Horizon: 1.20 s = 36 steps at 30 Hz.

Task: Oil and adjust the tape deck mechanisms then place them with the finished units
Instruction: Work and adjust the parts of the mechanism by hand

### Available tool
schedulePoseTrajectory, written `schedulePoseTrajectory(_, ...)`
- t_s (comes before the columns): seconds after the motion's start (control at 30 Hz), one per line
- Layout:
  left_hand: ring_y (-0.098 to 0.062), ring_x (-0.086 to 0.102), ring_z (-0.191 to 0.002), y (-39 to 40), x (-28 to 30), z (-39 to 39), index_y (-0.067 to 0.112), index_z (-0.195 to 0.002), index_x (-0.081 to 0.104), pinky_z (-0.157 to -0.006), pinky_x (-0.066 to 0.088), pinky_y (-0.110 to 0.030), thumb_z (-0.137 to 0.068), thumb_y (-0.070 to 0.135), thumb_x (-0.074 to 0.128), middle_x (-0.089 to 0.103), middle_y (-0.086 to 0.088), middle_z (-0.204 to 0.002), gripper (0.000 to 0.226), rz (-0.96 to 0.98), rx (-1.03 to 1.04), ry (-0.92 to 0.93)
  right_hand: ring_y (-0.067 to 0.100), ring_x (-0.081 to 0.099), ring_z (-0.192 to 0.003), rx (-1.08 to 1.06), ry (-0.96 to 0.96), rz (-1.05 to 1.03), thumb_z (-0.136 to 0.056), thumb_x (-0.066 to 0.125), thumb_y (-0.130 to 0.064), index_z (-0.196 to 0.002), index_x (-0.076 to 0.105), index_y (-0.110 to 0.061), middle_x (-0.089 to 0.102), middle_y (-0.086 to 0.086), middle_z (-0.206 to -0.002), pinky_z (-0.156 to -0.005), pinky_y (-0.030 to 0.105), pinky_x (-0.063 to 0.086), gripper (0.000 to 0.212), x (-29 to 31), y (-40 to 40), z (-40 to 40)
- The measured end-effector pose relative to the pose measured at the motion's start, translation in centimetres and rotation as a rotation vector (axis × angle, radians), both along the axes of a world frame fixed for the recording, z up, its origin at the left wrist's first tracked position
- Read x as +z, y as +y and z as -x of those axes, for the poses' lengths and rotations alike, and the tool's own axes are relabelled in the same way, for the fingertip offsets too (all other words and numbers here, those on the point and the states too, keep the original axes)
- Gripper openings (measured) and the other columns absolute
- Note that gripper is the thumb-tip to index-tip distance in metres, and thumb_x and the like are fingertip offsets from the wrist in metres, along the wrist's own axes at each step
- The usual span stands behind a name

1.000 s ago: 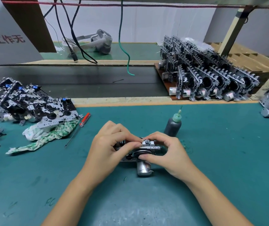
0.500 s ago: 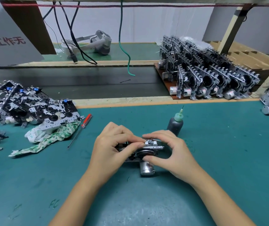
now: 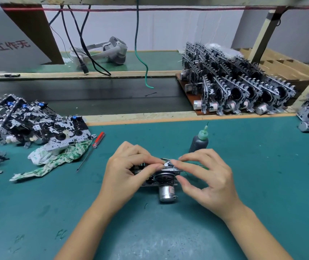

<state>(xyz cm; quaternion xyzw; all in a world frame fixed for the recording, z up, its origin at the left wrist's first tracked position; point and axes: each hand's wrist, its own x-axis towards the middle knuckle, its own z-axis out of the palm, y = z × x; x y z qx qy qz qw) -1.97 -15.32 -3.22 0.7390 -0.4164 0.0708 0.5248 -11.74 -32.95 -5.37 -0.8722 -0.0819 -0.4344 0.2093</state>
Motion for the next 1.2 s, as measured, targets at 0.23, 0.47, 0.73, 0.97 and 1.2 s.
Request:
schedulePoseTrajectory(0.23, -0.007, 0.049, -0.076, 0.1, 0.0, 0.0, 0.036, -0.079, 0.071, -0.070, 0.035, -0.013, -0.077, 0.039, 0.067, 0.062, 0.013, -0.072, 0.005, -0.006, 0.001, 0.016, 0.011, 0.061, -0.088, 0.109, 0.201, -0.489, -0.087, 0.060, -0.022, -0.112, 0.066, -0.027, 0.066, -0.008, -0.092, -0.083, 0.018, 0.045, 0.027, 0.0, 0.5, 0.0)
schedulePoseTrajectory(0.47, -0.009, 0.050, -0.076, 0.1, -0.1, 0.1, 0.037, -0.078, 0.072, -0.069, 0.035, -0.013, -0.076, 0.040, 0.066, 0.065, 0.011, -0.076, 0.007, 0.013, -0.003, 0.050, 0.009, 0.049, -0.068, -0.118, 0.468, -0.148, -0.067, 0.053, 0.009, -0.077, 0.072, -0.015, 0.061, -0.010, -0.066, -0.059, 0.018, 0.034, 0.032, -1.4, -0.1, -0.3)
schedulePoseTrajectory(0.73, -0.011, 0.050, -0.075, 0.1, -0.1, 0.0, 0.037, -0.078, 0.072, -0.070, 0.036, -0.014, -0.077, 0.040, 0.065, 0.065, 0.011, -0.077, 0.008, 0.013, 0.004, 0.035, 0.009, 0.045, -0.063, -0.173, 0.409, 0.010, -0.057, 0.054, 0.004, -0.066, 0.069, -0.017, 0.062, -0.011, -0.062, -0.050, 0.017, 0.029, 0.027, -0.5, 0.1, 0.0)
schedulePoseTrajectory(0.97, -0.011, 0.051, -0.075, 0.0, -0.1, 0.1, 0.036, -0.077, 0.072, -0.068, 0.037, -0.017, -0.075, 0.029, 0.073, 0.065, 0.012, -0.074, 0.008, 0.005, 0.013, 0.035, 0.007, 0.046, -0.062, -0.152, 0.369, 0.039, -0.068, 0.038, -0.010, -0.064, 0.069, -0.017, 0.062, -0.012, -0.062, -0.047, 0.018, 0.035, 0.032, -0.5, 0.0, 0.2)
schedulePoseTrajectory(1.2, -0.009, 0.050, -0.075, 0.1, -0.1, 0.0, 0.038, -0.079, 0.071, -0.068, 0.036, -0.014, -0.076, 0.033, 0.073, 0.064, 0.012, -0.074, 0.006, 0.004, -0.001, 0.023, 0.013, 0.055, -0.110, 0.189, 0.510, -0.498, -0.075, 0.061, -0.018, -0.121, 0.059, -0.030, 0.060, -0.016, -0.107, -0.091, 0.019, 0.042, 0.047, 0.2, 0.2, 0.3)
